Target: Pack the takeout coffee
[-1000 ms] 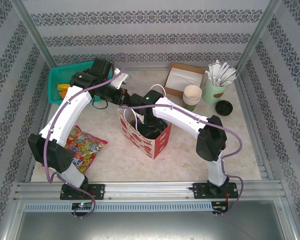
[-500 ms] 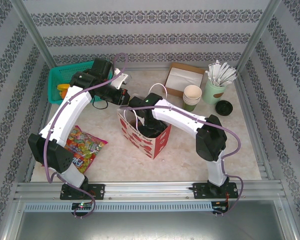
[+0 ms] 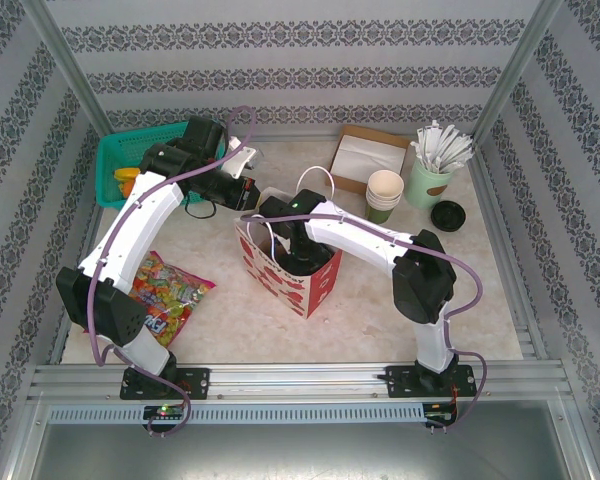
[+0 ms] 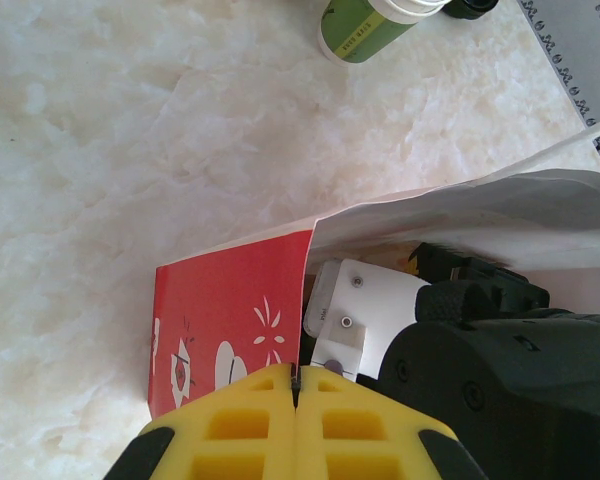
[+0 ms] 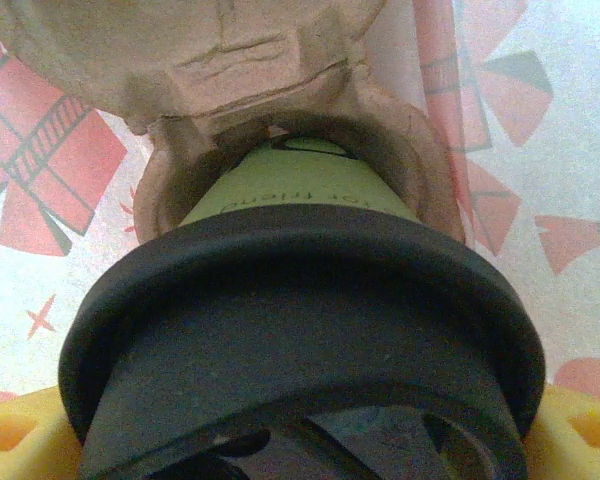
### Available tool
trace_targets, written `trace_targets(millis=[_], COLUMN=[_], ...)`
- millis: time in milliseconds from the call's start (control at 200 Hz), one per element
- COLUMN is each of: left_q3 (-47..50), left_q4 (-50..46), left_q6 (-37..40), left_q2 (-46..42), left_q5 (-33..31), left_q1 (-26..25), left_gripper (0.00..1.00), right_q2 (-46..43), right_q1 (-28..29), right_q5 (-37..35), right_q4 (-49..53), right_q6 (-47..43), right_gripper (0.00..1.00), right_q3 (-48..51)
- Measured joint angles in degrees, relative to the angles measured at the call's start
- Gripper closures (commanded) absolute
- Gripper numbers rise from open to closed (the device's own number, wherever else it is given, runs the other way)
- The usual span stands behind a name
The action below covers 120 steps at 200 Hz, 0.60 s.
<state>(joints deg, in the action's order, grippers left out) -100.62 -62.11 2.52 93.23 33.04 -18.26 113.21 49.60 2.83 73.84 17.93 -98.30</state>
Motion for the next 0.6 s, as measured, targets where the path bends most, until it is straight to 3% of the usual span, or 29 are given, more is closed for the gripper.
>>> trace_targets(millis=[599], left_q3=[0.00], left_q4=[0.00], left_q6=[0.00], left_q2=[0.00], left_q5=[0.00], left_q1=[0.00], left_gripper=[1.00], right_q2=[-0.66], right_q1=[0.00], right_q5=[0.00], right_q4=[-0.96], right_q6=[0.35], right_gripper=[0.32], right_q3=[1.29])
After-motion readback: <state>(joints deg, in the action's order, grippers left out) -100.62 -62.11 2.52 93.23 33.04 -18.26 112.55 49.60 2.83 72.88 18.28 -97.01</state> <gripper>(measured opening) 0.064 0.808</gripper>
